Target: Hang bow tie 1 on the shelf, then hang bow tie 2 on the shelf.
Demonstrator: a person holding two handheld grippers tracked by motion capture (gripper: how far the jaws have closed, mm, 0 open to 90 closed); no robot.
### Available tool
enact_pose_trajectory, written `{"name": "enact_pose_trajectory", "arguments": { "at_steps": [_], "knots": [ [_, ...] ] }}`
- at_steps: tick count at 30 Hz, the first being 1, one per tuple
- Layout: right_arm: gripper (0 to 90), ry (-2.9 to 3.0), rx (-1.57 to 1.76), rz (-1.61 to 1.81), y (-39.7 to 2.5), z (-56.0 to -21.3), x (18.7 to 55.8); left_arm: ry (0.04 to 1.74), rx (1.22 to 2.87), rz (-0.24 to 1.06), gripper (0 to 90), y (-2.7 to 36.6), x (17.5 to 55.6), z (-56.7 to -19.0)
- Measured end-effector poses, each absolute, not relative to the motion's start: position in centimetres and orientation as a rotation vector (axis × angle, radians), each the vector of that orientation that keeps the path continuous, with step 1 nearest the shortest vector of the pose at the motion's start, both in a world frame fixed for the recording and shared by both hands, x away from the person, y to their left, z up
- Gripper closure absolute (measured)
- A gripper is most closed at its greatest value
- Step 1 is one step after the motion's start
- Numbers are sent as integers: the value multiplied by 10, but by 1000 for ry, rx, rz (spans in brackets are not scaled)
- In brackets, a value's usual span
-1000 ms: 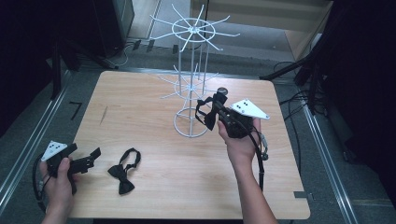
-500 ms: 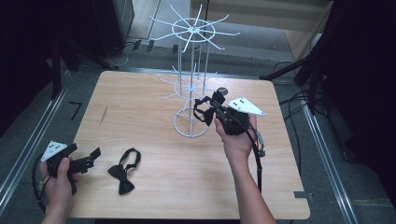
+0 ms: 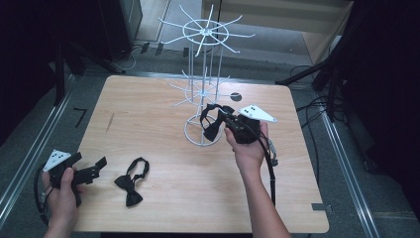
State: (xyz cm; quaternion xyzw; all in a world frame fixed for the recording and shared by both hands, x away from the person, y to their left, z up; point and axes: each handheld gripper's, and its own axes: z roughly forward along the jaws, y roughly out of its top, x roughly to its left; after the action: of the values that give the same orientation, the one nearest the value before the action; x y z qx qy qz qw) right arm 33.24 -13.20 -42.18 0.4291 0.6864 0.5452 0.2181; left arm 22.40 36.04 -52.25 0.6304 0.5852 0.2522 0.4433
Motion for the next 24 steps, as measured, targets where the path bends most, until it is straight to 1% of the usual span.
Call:
{"name": "enact_pose_trajectory", "arguments": {
  "at_steps": [4,6,11,18,24],
  "knots": [
    [649,1920,1243,1523,-136,-430,336,1452,1564,626,0,360,224,-522],
    [596,1916,1256,1525,-139,-434,335,1451,1564,626,0,360,224,-522],
    [498,1926,1267,1540,-147,-445,325,1452,1569,626,0,360,224,-522],
    [444,1912,1271,1575,-154,-455,307,1453,1571,628,0,360,224,-522],
    [433,1937,1235,1565,-147,-457,295,1453,1568,627,0,360,224,-522]
  ]
}}
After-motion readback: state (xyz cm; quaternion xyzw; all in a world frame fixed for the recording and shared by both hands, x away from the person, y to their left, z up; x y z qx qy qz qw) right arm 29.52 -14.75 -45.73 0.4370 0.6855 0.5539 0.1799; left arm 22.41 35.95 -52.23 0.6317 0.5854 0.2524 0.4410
